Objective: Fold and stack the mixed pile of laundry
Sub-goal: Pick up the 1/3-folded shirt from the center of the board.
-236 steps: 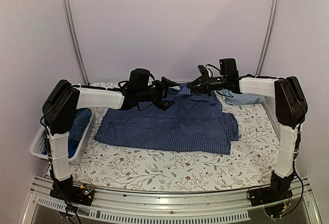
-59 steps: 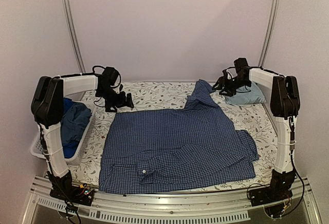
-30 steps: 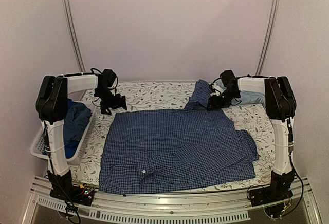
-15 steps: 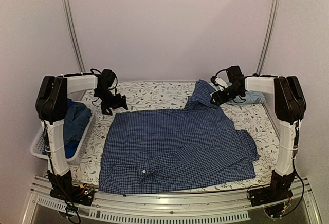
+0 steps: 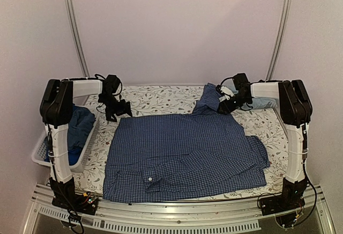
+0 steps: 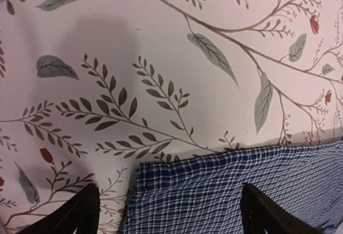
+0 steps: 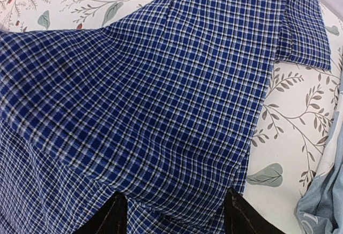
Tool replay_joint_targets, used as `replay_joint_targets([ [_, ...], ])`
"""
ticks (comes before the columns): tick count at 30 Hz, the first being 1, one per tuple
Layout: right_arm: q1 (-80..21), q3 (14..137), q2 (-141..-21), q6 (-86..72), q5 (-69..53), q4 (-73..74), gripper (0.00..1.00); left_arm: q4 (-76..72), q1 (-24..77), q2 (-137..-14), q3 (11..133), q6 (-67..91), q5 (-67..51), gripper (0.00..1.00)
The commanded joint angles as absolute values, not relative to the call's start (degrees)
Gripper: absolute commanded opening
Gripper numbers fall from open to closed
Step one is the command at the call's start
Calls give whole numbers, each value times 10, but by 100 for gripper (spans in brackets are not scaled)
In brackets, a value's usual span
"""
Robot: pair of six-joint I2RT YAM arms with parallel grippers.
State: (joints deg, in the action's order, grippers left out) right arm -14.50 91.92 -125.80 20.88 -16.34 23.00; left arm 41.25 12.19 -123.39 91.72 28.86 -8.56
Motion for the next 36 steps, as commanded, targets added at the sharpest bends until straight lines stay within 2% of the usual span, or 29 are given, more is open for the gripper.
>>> replay_joint_targets([
  [1,-146,957,-1295,220,-147,235,56,410,116,-1257,941,284,-86,87],
  [3,-150,964,-1303,221,-145,230,50,410,116,-1261,943,280,-86,82],
  [8,-158,991,-1311,221,-135,240,26,407,116,-1272,944,275,-86,68],
  [13,-167,994,-1301,218,-129,246,11,398,117,-1275,939,269,-86,57],
  [17,-174,999,-1284,216,-125,251,1,388,117,-1274,930,263,-98,36],
  [21,-177,1011,-1270,212,-116,261,0,367,117,-1261,917,264,-99,19],
  [27,-177,1029,-1239,212,-92,276,0,362,117,-1256,932,256,-97,0],
  [36,-182,1019,-1181,211,-64,334,0,319,117,-1182,885,214,-98,0],
])
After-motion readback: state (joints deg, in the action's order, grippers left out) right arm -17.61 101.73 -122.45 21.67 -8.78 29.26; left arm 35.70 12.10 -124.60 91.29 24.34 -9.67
